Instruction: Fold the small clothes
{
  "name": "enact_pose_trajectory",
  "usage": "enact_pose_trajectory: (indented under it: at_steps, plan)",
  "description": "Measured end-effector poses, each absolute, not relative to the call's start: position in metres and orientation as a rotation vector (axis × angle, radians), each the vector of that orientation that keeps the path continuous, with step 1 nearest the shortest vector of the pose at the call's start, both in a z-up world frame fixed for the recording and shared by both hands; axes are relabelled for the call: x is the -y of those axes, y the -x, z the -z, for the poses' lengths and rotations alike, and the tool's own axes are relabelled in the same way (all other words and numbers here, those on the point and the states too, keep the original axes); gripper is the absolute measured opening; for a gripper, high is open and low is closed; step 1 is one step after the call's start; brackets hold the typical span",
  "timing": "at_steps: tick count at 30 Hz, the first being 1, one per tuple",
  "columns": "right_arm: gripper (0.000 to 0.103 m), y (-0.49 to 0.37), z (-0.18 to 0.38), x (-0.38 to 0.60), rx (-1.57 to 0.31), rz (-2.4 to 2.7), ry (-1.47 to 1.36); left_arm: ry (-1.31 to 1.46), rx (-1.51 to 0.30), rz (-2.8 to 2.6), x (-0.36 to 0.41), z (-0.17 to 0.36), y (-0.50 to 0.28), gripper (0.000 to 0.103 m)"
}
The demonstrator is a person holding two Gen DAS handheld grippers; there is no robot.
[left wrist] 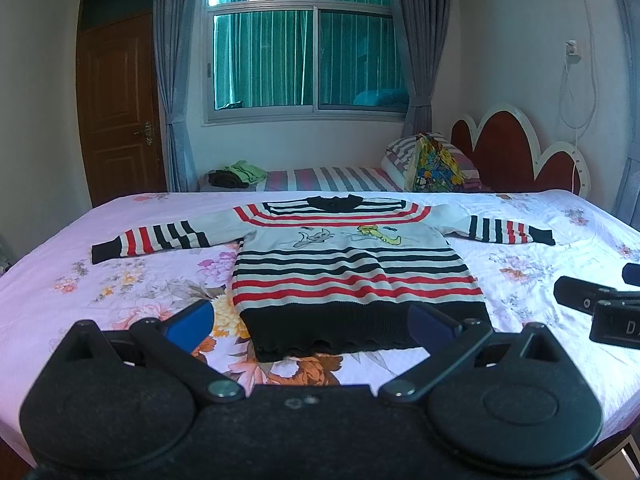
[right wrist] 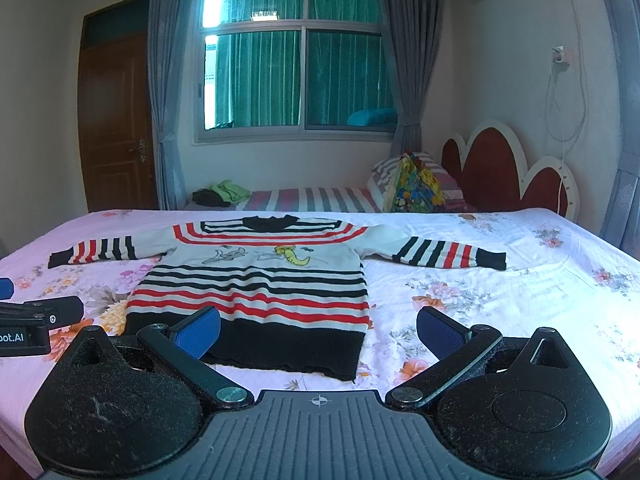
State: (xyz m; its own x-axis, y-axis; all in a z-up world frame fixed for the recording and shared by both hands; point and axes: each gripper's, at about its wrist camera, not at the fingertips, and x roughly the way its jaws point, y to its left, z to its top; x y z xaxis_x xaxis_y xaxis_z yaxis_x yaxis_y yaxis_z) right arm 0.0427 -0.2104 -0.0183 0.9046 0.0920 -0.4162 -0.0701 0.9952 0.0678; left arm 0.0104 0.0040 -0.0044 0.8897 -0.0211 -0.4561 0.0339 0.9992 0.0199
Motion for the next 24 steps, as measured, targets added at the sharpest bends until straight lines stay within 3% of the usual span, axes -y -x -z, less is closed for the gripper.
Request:
enact_pose_trajectory:
  at_steps: [24]
  plan:
    - [0.103, -0.0448, 0.02, 0.217, -0.444, -0.079, -0.061, -0.024, -0.485, 0.025, 0.0048, 0.0045, -0.0118, 0.103]
